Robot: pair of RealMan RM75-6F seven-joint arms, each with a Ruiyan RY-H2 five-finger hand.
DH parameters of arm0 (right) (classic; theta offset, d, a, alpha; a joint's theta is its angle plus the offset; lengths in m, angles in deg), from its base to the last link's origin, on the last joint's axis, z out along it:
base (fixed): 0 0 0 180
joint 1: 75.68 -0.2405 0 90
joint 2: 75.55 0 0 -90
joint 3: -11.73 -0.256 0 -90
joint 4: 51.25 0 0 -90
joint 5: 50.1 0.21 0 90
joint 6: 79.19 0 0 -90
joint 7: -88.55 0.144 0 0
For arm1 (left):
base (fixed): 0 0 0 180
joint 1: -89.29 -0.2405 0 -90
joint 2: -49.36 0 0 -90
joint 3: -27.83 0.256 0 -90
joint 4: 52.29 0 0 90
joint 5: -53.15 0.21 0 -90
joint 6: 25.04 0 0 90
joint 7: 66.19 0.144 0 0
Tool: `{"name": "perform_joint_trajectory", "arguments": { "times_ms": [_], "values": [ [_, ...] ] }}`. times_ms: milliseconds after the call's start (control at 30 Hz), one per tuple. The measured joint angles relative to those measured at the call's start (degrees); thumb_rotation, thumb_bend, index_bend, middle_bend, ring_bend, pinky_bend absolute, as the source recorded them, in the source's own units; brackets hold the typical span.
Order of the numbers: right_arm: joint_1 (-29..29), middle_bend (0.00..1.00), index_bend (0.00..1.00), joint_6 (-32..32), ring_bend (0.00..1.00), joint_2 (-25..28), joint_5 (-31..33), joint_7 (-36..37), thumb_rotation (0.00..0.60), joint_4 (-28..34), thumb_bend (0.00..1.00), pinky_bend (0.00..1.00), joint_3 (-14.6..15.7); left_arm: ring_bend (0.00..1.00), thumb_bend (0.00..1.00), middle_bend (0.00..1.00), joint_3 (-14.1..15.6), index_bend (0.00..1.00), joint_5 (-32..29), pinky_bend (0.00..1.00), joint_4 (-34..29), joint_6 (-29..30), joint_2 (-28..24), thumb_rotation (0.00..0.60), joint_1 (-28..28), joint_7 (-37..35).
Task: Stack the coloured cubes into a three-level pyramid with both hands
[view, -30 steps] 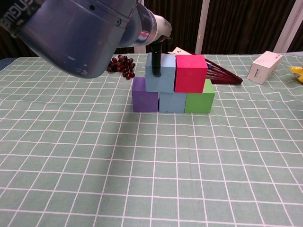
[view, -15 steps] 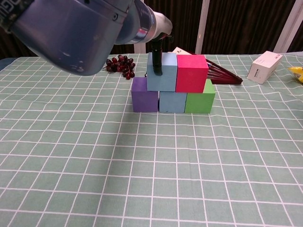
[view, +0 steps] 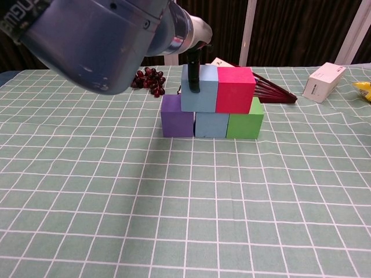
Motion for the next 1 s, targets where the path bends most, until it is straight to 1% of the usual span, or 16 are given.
{"name": "perform_joint_trajectory", "arguments": {
  "times_ms": [1000],
  "values": [
    [-0.03, 0.01, 0.00, 0.04, 0.00, 0.00, 0.02, 0.03, 0.600, 0.09, 0.18, 0.00, 0.04, 0.07, 0.40, 0.36, -0.18, 0.00, 0.60, 0.07, 0.35, 0.08, 0.44, 0.600, -0.05, 0.07]
  ]
}}
